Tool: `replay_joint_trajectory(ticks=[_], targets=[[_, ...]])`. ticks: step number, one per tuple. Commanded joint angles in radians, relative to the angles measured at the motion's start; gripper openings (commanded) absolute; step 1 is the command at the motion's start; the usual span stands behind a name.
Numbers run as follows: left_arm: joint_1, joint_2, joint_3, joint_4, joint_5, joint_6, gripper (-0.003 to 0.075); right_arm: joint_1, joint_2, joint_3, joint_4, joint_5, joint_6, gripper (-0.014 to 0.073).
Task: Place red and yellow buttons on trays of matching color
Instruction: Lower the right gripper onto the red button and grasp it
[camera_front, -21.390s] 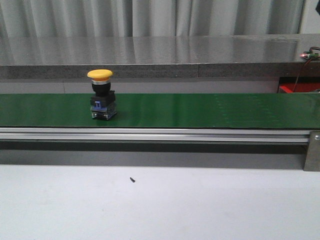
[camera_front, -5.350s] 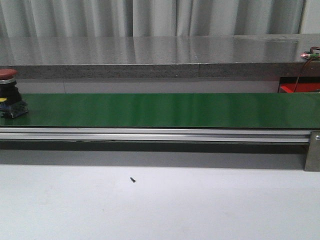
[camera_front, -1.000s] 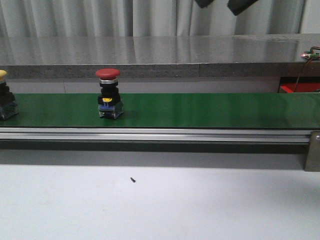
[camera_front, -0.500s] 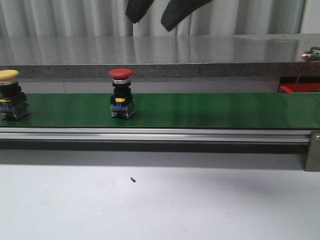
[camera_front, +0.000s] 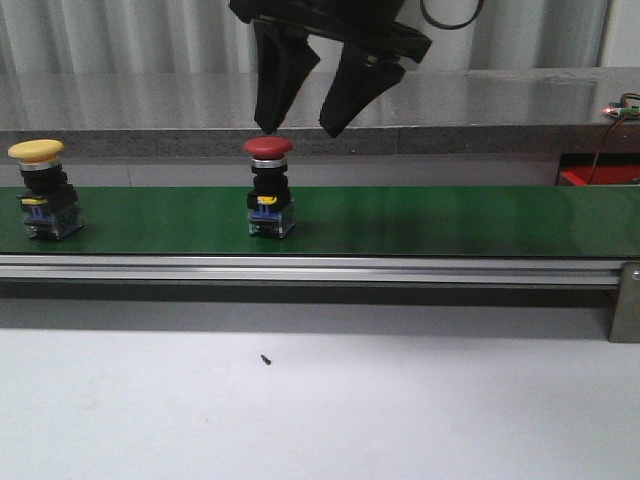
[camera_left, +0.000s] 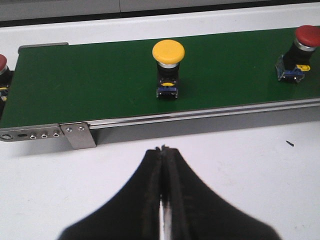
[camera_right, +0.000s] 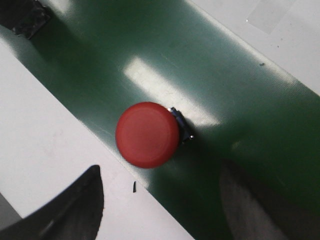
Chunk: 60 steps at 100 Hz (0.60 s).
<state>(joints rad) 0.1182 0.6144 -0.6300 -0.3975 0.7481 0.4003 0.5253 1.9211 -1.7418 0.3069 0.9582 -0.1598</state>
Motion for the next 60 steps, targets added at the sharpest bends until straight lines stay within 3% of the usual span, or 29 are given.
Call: replay_joint_trajectory(ticks=[1,42,60], targets=[[-0.006,0.0,-0.029,-0.032,-0.06,0.003,-0.002,-0.002,-0.035,-0.035,0.003,-0.039,0.004,0.0493],[-0.006,0.0,-0.029,-0.032,-0.06,0.003,-0.002,-0.002,0.021,-0.035,0.002,-0.09,0.004,0.0491],[-0.006,0.0,-0.029,-0.032,-0.06,0.003,-0.002,-0.002,0.039,-0.035,0.002,-0.081,0.004,0.0379]])
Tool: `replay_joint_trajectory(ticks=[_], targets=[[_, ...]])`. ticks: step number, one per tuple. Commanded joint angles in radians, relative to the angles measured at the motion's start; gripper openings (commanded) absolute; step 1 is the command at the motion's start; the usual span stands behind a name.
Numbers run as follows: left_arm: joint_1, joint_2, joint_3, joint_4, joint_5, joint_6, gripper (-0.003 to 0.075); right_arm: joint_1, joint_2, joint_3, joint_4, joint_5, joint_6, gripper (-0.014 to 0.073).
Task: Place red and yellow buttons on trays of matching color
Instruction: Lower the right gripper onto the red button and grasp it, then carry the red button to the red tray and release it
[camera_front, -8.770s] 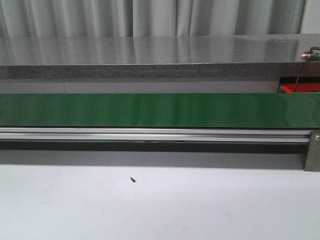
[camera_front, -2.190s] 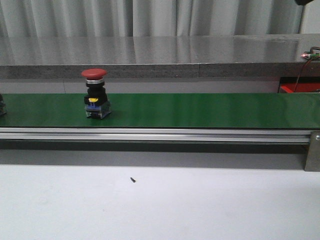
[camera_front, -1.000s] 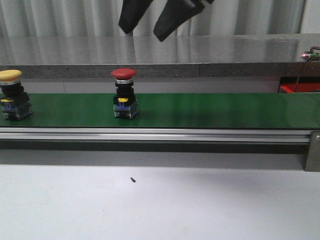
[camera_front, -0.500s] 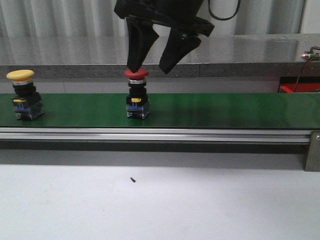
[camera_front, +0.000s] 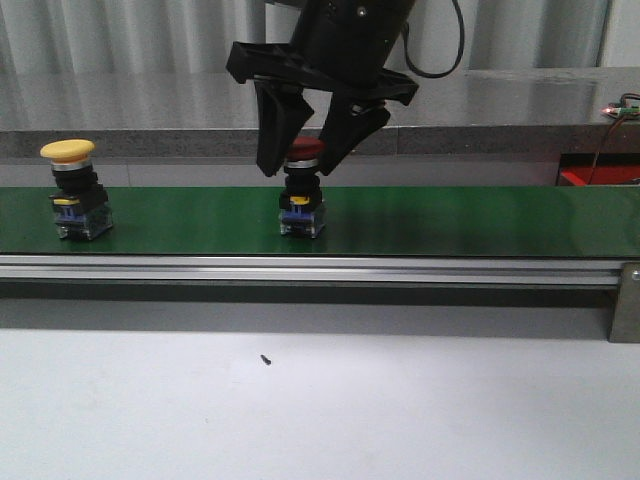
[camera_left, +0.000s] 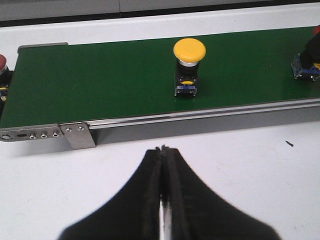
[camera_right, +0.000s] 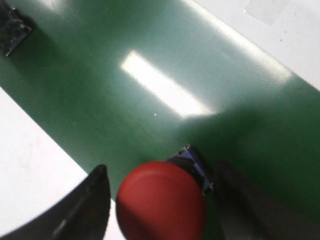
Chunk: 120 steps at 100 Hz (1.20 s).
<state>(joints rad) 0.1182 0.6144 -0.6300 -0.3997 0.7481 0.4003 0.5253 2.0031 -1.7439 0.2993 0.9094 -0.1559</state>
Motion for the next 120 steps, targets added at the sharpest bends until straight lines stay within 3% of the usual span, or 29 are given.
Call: replay_joint_trajectory(ticks=[1,20,59,87,120], targets=[[-0.006,0.0,-0.029,-0.03,-0.06,0.003,-0.002,-0.002,-0.043,-0.033,0.01,-0.032,0.001,0.0373],[-0.006,0.0,-0.029,-0.03,-0.06,0.003,-0.002,-0.002,-0.039,-0.033,0.009,-0.024,0.001,0.0204],[-0.006,0.0,-0.029,-0.03,-0.06,0.003,-0.002,-0.056,-0.14,-0.033,-0.039,0.014,0.001,0.0194],[-0.006,0.0,-0.029,-0.03,-0.06,0.003,-0.002,-0.241,-0.244,-0.031,-0.064,0.08,0.0,0.0194],[-0.006,0.0,-0.029,-0.03,-0.06,0.003,-0.002,-0.531,-0.282,-0.03,-0.089,0.11,0.0,0.0194]])
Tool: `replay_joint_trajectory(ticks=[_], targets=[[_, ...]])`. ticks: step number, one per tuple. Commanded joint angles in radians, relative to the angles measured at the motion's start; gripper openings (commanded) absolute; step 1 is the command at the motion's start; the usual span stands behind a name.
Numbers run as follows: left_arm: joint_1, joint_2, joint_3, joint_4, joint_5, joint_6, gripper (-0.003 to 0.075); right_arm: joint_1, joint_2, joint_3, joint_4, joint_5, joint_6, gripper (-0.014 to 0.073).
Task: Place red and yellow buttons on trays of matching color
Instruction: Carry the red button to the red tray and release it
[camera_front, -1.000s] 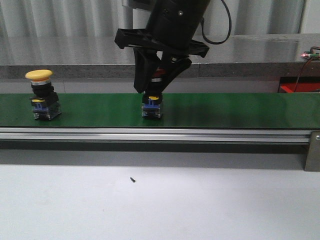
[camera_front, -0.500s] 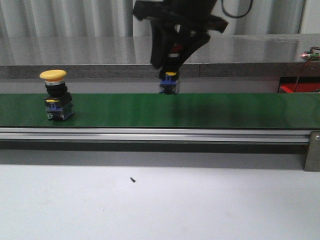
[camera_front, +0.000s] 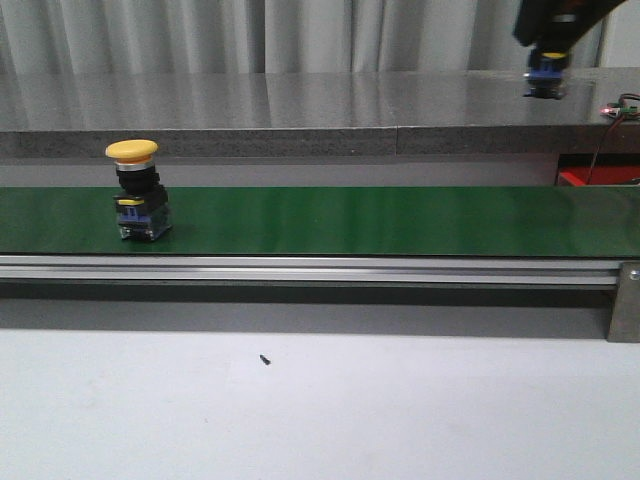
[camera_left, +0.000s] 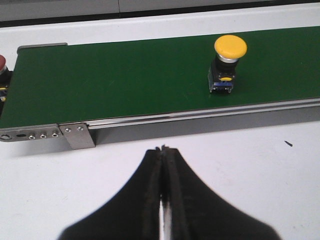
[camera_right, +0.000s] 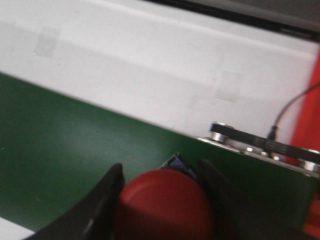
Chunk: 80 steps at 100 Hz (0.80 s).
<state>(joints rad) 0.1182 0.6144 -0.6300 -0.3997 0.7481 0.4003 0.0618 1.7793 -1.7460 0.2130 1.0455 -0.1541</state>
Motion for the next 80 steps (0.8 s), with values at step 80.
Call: replay_joint_trajectory(ticks=[80], targets=[[-0.006,0.0,-0.029,-0.03,-0.06,0.003,-0.002,-0.461,0.044,-0.028,-0.003,-0.158,-0.001,0.0194]])
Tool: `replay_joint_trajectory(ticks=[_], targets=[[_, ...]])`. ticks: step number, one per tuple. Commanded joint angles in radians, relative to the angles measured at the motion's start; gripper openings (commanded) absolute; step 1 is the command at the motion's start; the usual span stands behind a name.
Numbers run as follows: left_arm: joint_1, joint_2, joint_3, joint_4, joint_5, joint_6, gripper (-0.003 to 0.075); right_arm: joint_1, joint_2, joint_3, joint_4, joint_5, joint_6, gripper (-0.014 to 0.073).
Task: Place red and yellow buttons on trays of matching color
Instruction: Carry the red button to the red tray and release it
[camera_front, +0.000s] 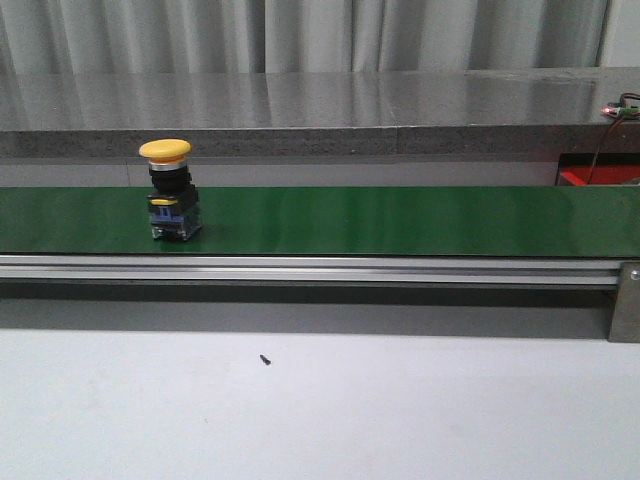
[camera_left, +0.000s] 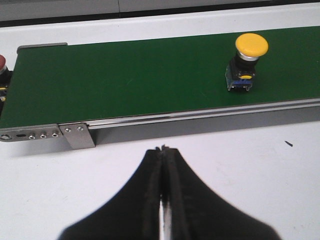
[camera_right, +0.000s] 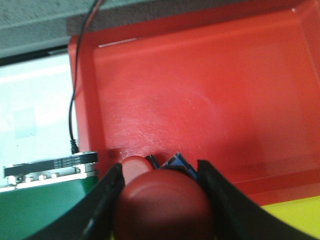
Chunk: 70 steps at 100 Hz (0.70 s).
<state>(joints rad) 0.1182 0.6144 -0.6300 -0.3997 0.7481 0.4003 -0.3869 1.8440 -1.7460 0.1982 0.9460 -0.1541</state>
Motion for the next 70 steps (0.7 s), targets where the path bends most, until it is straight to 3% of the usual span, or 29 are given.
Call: replay_joint_trajectory(ticks=[1,70], targets=[[-0.006,0.0,-0.029,-0.03,-0.06,0.003,-0.002,-0.013,-0.014,-0.028,0.012,-0.061,-0.001,0.0194],[-0.006,0.0,-0.029,-0.03,-0.06,0.003,-0.002,-0.022,0.256,-0.029,0.042,-0.3,-0.001,0.0194]])
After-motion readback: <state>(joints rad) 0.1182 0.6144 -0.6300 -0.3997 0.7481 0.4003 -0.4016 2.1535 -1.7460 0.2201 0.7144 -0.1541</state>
